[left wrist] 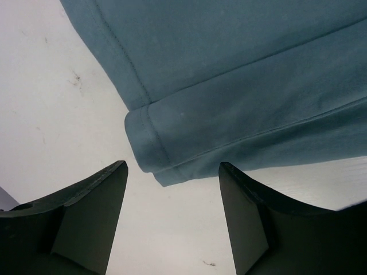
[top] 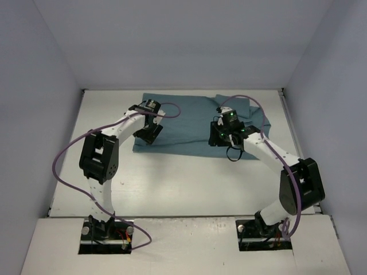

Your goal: Fold and stack the t-shirts

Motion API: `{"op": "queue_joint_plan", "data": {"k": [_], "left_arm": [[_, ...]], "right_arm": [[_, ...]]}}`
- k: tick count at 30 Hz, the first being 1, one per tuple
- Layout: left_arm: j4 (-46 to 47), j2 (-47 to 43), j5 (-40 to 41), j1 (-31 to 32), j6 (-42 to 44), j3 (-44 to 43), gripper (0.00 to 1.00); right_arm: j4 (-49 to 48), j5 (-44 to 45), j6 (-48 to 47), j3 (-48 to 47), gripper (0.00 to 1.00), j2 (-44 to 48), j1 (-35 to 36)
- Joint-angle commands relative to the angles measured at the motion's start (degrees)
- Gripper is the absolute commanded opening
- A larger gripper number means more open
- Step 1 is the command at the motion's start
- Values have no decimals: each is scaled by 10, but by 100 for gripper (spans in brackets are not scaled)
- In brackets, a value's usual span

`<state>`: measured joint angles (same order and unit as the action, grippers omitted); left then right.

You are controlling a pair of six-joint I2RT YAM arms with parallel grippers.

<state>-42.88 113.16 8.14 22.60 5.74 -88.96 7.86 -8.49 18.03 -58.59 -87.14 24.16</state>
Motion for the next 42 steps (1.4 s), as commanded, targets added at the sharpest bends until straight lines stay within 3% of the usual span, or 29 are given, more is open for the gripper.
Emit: {"op": "queue_joint_plan", "data": {"k": [1,7,30,42], "left_arm": [[28,-22,-22,6,4,3,62],[32,-17,-20,6,4,7,63],[57,18,-1,6,-4,4,63],[110,18,61,-8,-36,-11,63]], "right_arm": [[-67,-16,8,-46,38,-64,33],[-104,-28,21,-64,37,-127,58],[-169,-37,36,-25,37,-203,60],[-190,-39,50,28,36,-210,64]]}}
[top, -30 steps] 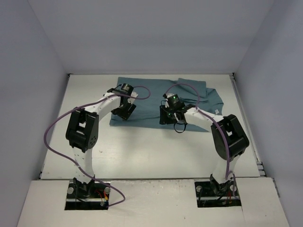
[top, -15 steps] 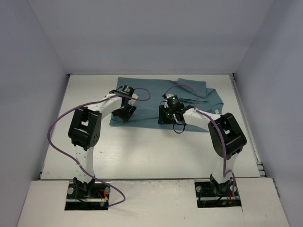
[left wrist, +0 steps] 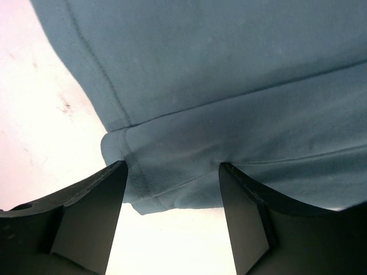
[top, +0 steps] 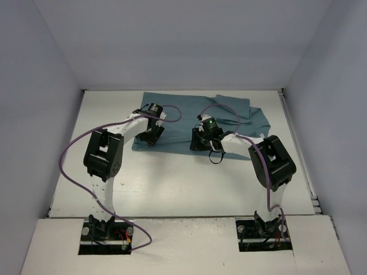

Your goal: Fold and stack the t-shirts

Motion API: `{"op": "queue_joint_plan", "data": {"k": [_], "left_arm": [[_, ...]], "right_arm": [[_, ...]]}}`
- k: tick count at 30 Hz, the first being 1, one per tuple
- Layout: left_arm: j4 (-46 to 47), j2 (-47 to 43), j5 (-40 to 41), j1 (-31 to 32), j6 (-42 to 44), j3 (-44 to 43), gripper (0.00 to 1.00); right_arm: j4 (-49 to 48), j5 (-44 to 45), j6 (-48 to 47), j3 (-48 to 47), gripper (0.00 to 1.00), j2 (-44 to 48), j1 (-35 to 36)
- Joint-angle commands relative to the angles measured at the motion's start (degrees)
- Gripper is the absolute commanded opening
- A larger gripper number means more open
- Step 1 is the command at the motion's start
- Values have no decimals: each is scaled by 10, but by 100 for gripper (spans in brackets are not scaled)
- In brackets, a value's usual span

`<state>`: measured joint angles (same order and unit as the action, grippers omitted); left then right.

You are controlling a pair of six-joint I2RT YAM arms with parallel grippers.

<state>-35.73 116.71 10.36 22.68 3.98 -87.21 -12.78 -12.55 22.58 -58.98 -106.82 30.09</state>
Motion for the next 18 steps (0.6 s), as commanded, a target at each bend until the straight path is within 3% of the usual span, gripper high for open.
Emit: {"op": "queue_joint_plan", "data": {"k": [1,11,18], "left_arm": [[44,-17,44,-10,-20,-33,63],[85,12,56,-16,-20,-91,63],[89,65,39,-35,-26,-181,63]], "right_arm": [[15,1,4,36,36,-12,5],[14,2,3,47,36,-6,6],[16,-3,2,46,36,3,6]]}}
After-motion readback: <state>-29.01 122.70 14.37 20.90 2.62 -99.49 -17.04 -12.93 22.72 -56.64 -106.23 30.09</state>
